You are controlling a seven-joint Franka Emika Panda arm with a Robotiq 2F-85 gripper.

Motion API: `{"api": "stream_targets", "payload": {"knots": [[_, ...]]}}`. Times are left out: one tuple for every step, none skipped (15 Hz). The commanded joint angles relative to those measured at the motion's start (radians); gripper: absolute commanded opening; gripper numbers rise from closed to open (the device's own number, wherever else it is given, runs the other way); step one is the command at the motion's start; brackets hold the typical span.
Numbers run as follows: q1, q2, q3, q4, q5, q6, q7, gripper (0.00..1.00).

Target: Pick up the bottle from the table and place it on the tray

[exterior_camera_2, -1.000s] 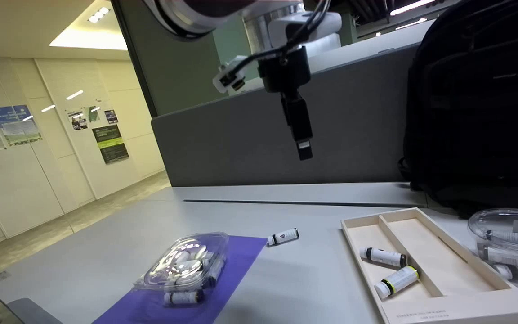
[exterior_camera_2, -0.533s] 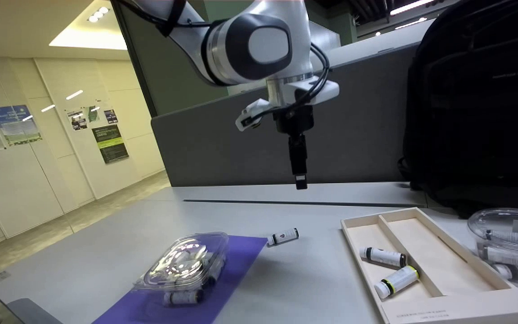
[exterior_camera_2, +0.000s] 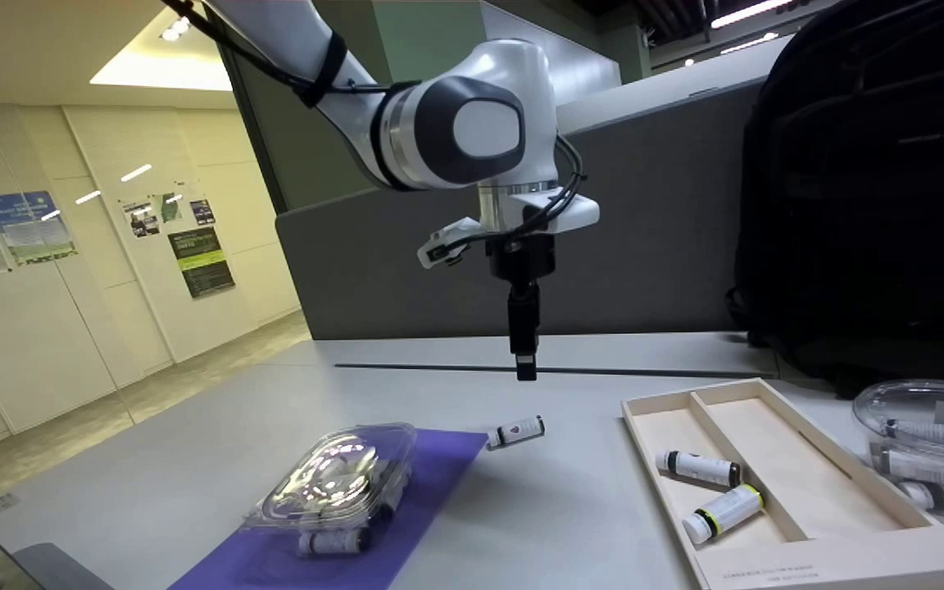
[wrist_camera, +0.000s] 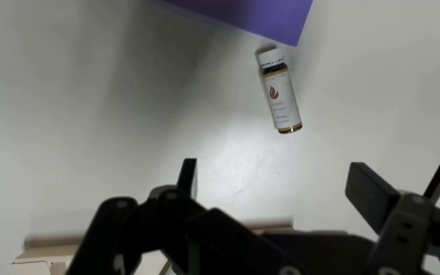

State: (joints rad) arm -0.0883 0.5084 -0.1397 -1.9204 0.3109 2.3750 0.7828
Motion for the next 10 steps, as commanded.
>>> {"api": "stream_targets", "payload": {"knots": [[0.039, 0.021, -0.024, 0.002, -0.067, 0.019, 0.025, 1.00], [0.050, 0.032, -0.028, 0.002, -0.095, 0.026, 0.027, 1.00], [0.062, 0.044, -0.029, 0.002, -0.124, 0.026, 0.024, 1.00], [0.078, 0.060, -0.035, 0.003, -0.157, 0.031, 0.027, 1.00], [0.094, 0.073, -0.040, 0.003, -0.185, 0.039, 0.030, 1.00], [0.108, 0.086, -0.047, 0.004, -0.211, 0.054, 0.034, 1.00], [0.125, 0.100, -0.057, 0.006, -0.235, 0.076, 0.041, 1.00], [0.143, 0.113, -0.069, 0.007, -0.261, 0.103, 0.047, 1.00], [0.163, 0.129, -0.085, 0.009, -0.290, 0.132, 0.055, 1.00], [0.178, 0.141, -0.097, 0.012, -0.310, 0.152, 0.058, 1.00]]}}
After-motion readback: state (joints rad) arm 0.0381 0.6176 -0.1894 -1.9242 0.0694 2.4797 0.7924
